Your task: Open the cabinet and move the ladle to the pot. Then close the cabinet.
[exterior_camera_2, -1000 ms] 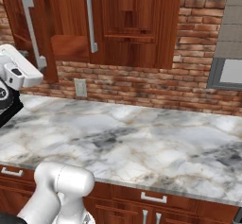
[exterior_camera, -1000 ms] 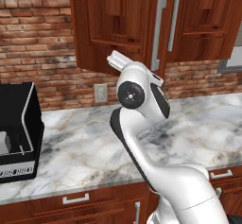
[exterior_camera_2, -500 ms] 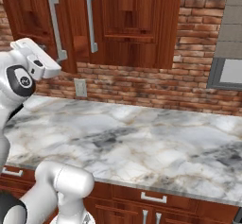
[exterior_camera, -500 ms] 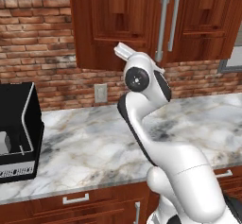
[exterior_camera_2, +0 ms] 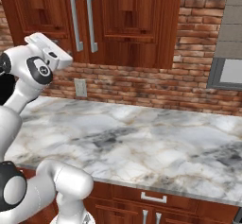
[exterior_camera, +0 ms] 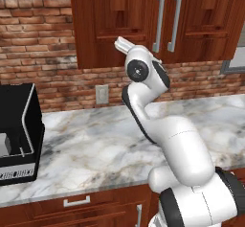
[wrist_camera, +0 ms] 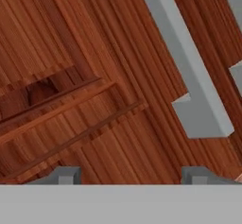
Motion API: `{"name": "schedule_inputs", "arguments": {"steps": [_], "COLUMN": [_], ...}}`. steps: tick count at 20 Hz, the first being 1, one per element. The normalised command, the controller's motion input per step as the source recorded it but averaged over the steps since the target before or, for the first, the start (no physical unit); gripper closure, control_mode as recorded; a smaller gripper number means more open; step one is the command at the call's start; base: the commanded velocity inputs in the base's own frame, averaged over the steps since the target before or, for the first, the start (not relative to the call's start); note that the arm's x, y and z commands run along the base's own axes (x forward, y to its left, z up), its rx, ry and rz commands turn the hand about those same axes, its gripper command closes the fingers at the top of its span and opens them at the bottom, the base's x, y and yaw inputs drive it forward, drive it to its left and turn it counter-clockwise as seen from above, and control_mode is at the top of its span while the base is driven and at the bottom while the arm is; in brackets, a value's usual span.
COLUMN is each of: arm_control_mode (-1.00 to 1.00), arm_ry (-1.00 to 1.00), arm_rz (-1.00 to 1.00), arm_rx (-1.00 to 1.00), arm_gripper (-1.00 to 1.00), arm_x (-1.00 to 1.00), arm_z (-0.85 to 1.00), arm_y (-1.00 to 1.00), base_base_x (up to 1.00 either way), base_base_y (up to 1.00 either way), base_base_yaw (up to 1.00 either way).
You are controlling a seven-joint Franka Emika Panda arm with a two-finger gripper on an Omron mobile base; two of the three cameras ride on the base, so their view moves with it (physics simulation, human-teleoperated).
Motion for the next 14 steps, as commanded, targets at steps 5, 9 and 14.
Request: {"name": "schedule_inputs", "arguments": {"steps": [5, 9, 14], "arm_control_mode": [-1.00, -1.00, -1.00], "arm_ry": [0.00, 0.00, 0.00], "arm_rz": [0.00, 0.00, 0.00], "arm_rx": [0.00, 0.00, 0.00], "arm_gripper": [-1.00, -1.00, -1.00], "arm_x": [0.58, 0.39, 0.15], "arm_z": [0.00, 0.00, 0.00], "arm_y": [-0.28, -0.22, -0.21], "base_base_x": [0.00, 0.00, 0.00], "base_base_y": [0.00, 0.00, 0.00], "base_base_yaw": [0.00, 0.00, 0.00]}}
